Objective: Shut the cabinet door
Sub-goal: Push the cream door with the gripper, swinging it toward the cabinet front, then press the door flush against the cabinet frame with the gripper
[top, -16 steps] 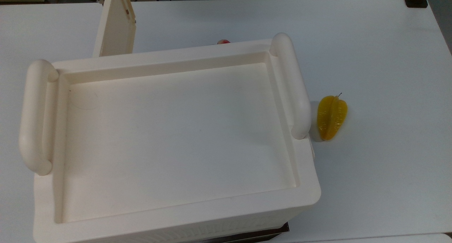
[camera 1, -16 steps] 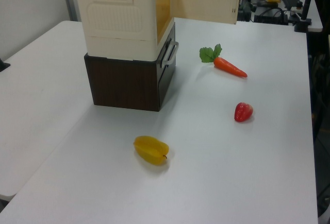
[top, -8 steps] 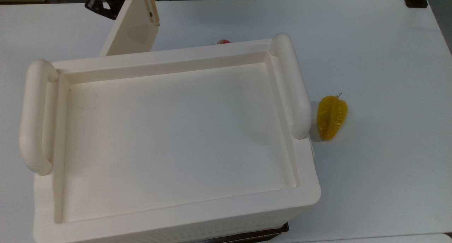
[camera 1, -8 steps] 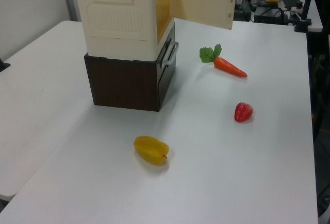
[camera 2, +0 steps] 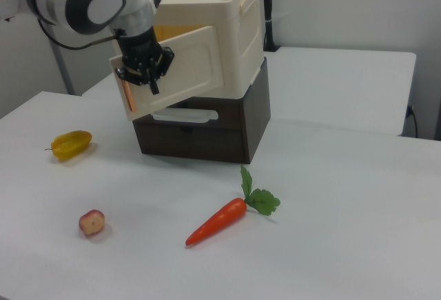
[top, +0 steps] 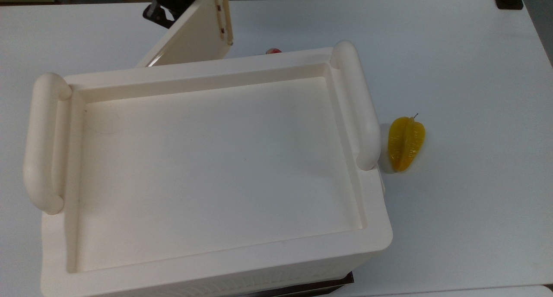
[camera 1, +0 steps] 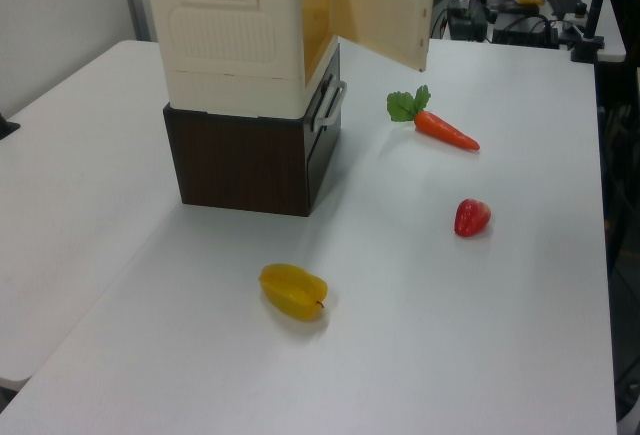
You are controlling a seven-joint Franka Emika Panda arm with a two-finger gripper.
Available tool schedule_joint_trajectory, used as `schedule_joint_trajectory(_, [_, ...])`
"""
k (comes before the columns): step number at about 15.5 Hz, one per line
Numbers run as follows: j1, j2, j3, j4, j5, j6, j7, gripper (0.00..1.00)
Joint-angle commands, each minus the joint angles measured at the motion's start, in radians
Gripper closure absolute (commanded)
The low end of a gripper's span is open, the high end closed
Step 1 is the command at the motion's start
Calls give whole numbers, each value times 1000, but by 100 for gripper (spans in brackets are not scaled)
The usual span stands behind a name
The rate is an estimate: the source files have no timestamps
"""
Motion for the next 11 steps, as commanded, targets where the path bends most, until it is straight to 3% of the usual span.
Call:
schedule_joint_trajectory(1, [51,25,-4,-4,14,79,110,100])
schedule_joint_trajectory(11, [175,105,-6,-2,11,399,659,100])
